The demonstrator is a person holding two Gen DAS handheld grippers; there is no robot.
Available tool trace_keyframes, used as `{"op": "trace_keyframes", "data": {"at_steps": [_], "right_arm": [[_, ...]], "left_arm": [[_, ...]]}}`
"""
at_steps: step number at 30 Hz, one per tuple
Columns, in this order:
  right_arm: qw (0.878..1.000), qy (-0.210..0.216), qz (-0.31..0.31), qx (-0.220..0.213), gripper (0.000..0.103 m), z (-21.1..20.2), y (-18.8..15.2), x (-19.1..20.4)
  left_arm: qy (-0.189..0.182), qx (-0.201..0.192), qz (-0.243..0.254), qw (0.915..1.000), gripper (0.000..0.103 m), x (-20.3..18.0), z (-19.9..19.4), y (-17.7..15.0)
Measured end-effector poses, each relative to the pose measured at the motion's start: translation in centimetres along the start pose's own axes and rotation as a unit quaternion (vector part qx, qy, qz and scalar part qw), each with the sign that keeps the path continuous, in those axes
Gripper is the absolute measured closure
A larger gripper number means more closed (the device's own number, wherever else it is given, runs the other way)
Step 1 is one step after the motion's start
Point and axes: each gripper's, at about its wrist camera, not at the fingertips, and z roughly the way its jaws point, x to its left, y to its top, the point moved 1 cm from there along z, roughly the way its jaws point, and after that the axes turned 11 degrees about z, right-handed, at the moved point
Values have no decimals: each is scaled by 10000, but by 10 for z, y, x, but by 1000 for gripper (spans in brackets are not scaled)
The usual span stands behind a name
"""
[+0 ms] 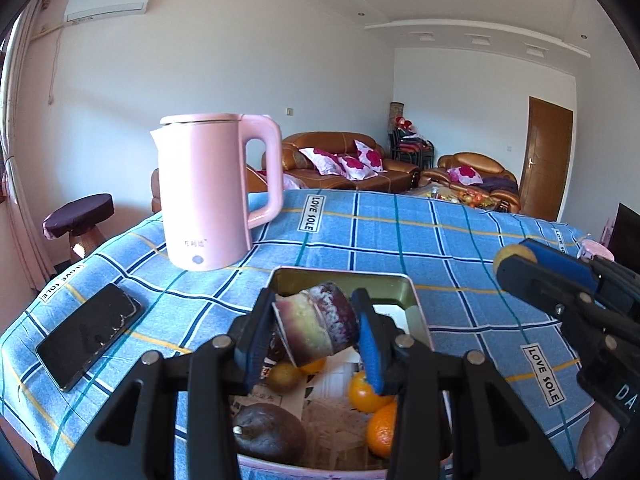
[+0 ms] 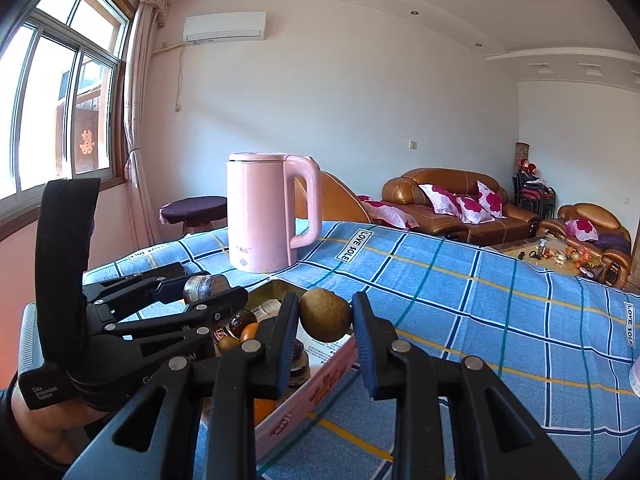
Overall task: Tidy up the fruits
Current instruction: 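Lower the cream roll into the tin with the left gripper while the right lowers the fruit in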
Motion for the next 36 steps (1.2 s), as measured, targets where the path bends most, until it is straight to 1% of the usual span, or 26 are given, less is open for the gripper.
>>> {"op": "trace_keyframes", "data": {"at_steps": [11,19,26,36], "right_arm": [[9996,219,-79,188,74,16,-4,21],[9988,289,-176,342,74,27,-10,36],[9982,305,-204,464,74,36,-15,42],[9968,289,-268,692,74,48,-25,50]], "left_arm": [[115,176,-36,9998,62,19,5,-11],[16,277,-88,9996,62,24,10,-15],[-10,327,-35,9995,62,25,11,-18],[-98,529,-26,9985,62,31,21,-27]]}}
